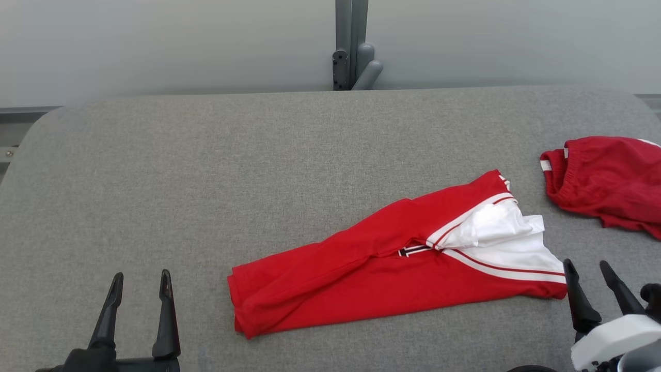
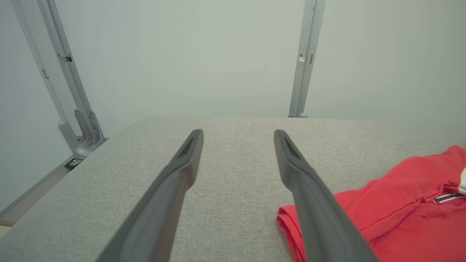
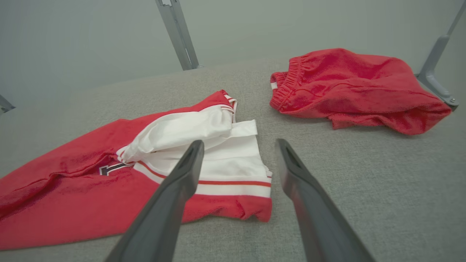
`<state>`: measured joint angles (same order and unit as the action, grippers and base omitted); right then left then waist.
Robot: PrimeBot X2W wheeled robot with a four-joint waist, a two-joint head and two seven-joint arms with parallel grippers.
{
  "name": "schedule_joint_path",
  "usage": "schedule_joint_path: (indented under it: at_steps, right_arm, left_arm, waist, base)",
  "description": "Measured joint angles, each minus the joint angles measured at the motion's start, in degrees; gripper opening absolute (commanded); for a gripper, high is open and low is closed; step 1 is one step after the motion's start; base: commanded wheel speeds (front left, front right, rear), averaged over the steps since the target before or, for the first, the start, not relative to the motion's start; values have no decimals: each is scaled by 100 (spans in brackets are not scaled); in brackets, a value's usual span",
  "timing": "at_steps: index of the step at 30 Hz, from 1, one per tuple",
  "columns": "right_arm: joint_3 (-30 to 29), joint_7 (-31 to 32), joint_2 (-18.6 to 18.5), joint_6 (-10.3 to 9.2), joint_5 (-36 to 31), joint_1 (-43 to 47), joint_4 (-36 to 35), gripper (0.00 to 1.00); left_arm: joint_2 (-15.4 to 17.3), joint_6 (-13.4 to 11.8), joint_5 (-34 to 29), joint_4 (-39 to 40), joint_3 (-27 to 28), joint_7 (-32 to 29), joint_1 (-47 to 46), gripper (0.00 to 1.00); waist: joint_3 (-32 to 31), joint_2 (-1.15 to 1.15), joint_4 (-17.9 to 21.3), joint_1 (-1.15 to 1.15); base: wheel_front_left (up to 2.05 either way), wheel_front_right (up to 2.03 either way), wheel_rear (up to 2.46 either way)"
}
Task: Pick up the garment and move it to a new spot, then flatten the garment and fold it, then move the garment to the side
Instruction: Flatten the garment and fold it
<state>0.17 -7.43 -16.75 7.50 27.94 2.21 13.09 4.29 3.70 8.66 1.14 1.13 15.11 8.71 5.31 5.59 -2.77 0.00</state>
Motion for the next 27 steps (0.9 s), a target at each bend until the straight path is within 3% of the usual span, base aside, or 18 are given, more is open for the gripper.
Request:
schedule_joint_path:
  at_steps: [7,14,27]
  right_arm:
    - [-660,-694,385,0,-1107,243,681,100]
    - [-611,-723,522,0,-1090,-126,1381,100]
    - [-367,662,18,1,-430,-2264,2867,100]
  left_arm:
    - [-112,-19,-271,259,75,1,486,100]
    - [-133,-12,-277,242,3,1,613,100]
    - [-138,16,-275,205,-353,1,286,100]
  waist:
    - [-250,0,-42,0]
    - [-278,0,-198,0]
    - [301,-2,-537,0]
  base:
    - [0,0,0]
    - [0,0,0]
    - [0,0,0]
